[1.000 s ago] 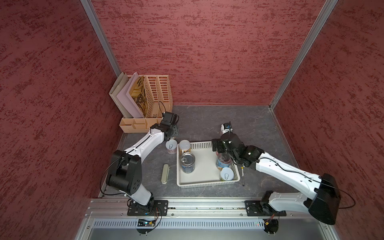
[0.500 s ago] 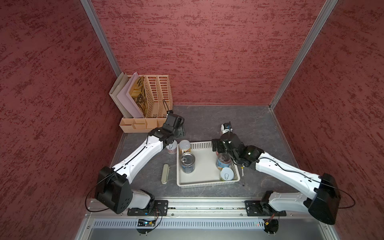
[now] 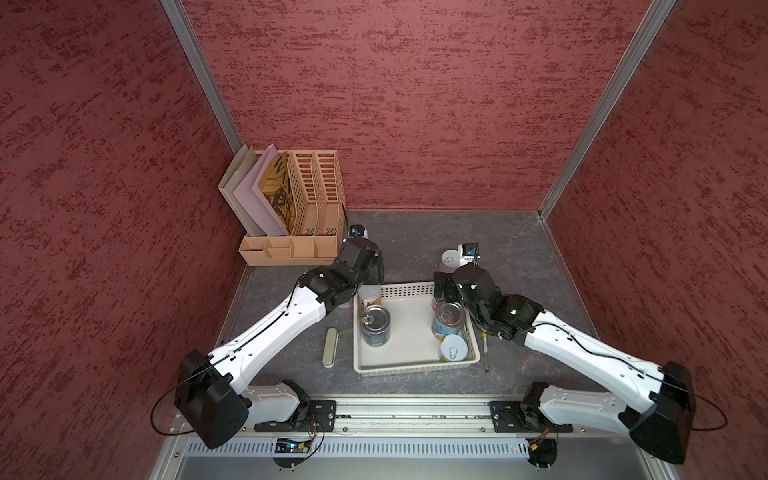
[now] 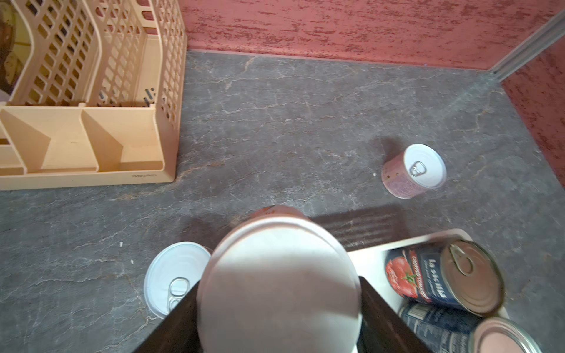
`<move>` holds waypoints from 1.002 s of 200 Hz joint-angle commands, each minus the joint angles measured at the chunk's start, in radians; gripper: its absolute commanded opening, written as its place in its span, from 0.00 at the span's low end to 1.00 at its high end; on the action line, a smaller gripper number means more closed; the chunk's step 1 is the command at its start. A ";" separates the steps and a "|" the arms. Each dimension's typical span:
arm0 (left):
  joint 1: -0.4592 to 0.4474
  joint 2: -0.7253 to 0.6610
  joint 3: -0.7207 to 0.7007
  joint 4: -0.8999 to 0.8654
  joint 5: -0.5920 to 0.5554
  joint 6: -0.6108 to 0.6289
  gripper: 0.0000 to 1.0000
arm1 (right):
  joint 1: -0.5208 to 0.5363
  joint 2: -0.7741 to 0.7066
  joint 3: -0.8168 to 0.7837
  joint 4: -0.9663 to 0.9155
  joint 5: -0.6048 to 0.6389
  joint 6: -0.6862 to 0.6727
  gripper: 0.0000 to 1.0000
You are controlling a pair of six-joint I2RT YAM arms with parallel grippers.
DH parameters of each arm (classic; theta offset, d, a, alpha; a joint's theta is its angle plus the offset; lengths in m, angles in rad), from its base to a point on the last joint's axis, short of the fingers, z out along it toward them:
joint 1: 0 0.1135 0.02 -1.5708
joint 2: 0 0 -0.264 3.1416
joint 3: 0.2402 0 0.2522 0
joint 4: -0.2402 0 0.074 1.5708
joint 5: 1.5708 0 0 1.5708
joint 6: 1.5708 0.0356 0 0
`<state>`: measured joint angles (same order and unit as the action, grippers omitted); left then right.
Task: Put the canned food in the basket
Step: Place the canned food in the basket.
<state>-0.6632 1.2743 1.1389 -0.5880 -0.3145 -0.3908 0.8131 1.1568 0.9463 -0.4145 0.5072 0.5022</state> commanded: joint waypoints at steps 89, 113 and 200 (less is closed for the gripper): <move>-0.283 -0.019 0.099 -0.104 0.053 -0.085 0.41 | -0.040 -0.061 -0.056 0.010 0.074 0.034 0.98; -0.336 -0.015 0.086 -0.126 0.067 -0.115 0.40 | -0.043 -0.081 -0.073 0.021 0.088 0.037 0.98; -0.481 0.066 0.043 -0.148 0.047 -0.202 0.39 | -0.048 -0.084 -0.083 0.032 0.090 0.038 0.98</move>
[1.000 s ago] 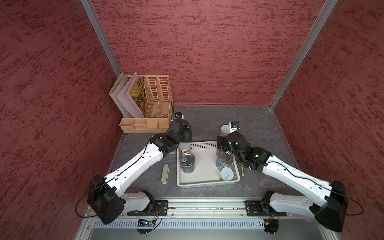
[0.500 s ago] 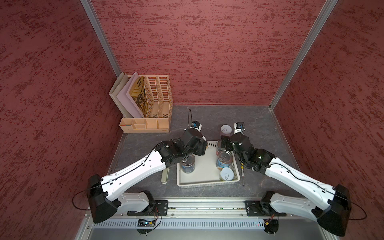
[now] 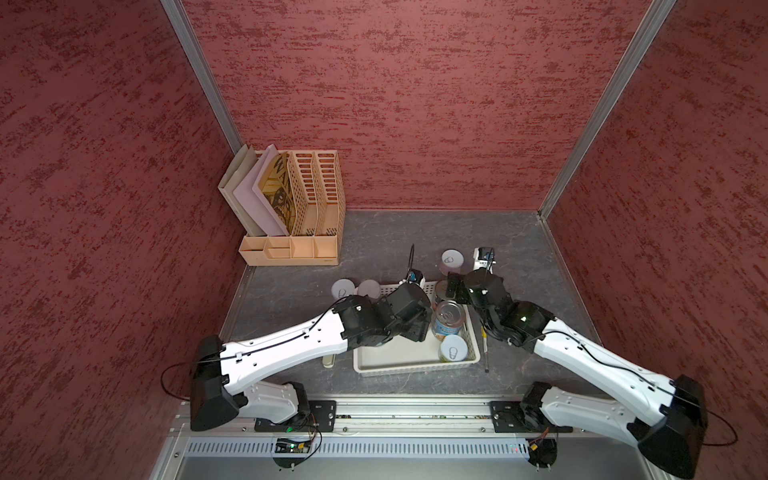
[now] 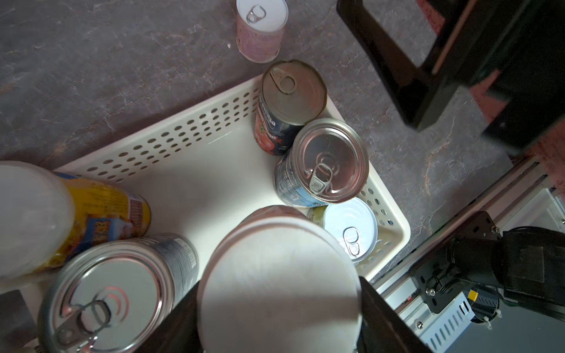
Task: Put the canned food in the basket
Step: Place the canned food in the basket.
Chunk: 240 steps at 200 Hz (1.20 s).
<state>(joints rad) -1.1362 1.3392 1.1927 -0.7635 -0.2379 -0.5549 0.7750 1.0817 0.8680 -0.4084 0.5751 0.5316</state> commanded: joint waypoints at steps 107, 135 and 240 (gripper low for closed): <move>-0.061 -0.018 -0.137 0.024 -0.032 -0.125 0.38 | -0.011 0.012 0.002 0.023 0.005 0.011 0.98; -0.075 -0.030 -0.188 0.024 -0.053 -0.160 0.38 | -0.011 0.020 0.006 0.020 0.001 0.010 0.98; -0.093 -0.074 -0.331 -0.002 -0.105 -0.262 0.39 | -0.011 0.041 0.011 0.022 -0.009 0.010 0.98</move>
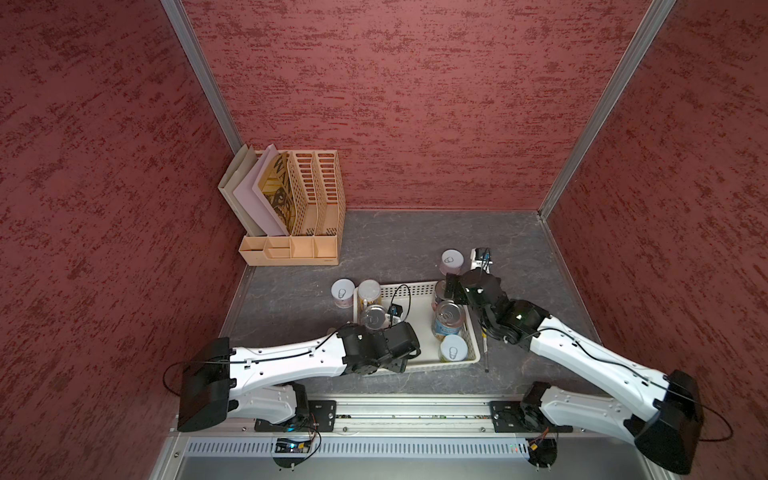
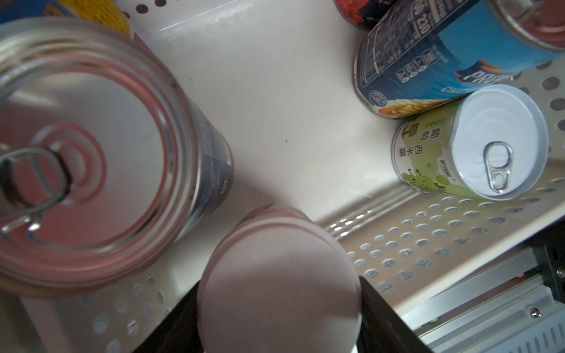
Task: Put the canned food in the basket
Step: Place the canned food in the basket.
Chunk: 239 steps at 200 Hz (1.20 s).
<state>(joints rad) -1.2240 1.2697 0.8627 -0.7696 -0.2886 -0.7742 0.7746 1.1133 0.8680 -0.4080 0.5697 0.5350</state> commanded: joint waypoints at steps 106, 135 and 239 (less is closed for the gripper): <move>-0.002 -0.020 -0.071 -0.069 -0.116 -0.132 0.41 | -0.011 0.035 0.018 0.020 -0.011 0.007 0.98; -0.001 -0.034 -0.085 -0.090 -0.123 -0.156 0.41 | -0.011 0.042 0.019 0.021 -0.012 0.006 0.98; 0.017 -0.007 -0.107 -0.143 -0.128 -0.179 0.60 | -0.010 0.057 0.024 0.021 -0.016 0.007 0.98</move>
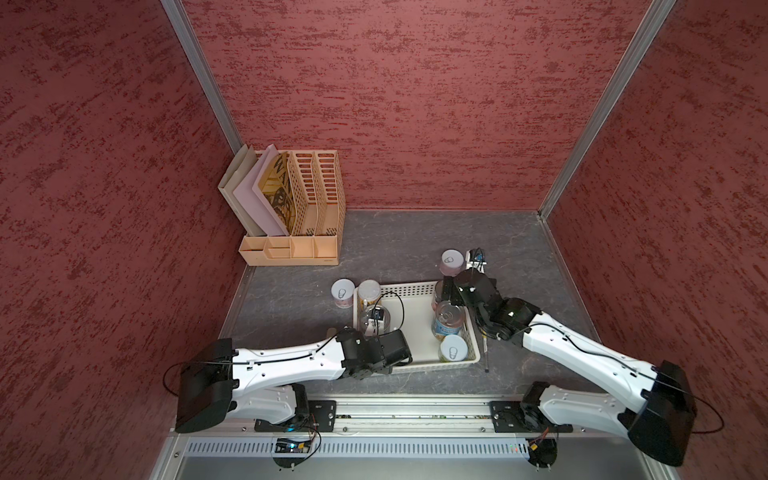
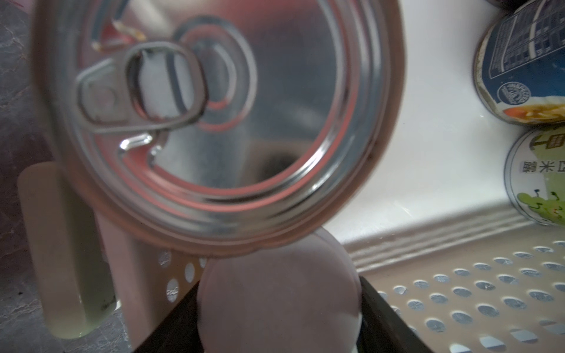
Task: Put the canned food in the basket
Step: Place the canned food in the basket.
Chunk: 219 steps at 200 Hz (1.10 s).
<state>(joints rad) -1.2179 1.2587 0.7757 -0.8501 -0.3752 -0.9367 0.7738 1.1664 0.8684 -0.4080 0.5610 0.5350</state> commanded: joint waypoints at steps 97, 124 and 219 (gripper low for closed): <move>0.011 0.004 -0.026 -0.051 -0.024 0.003 0.79 | -0.010 0.020 0.027 0.020 -0.009 0.008 0.98; 0.011 -0.005 -0.033 -0.033 -0.014 0.011 0.84 | -0.011 0.021 0.025 0.020 -0.009 0.008 0.98; 0.017 -0.097 0.150 -0.146 -0.020 0.098 1.00 | -0.011 0.027 0.025 0.039 -0.032 0.002 0.98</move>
<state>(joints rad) -1.2118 1.1938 0.8349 -0.9054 -0.3756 -0.8959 0.7738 1.1904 0.8684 -0.4065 0.5446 0.5346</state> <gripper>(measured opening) 0.995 0.983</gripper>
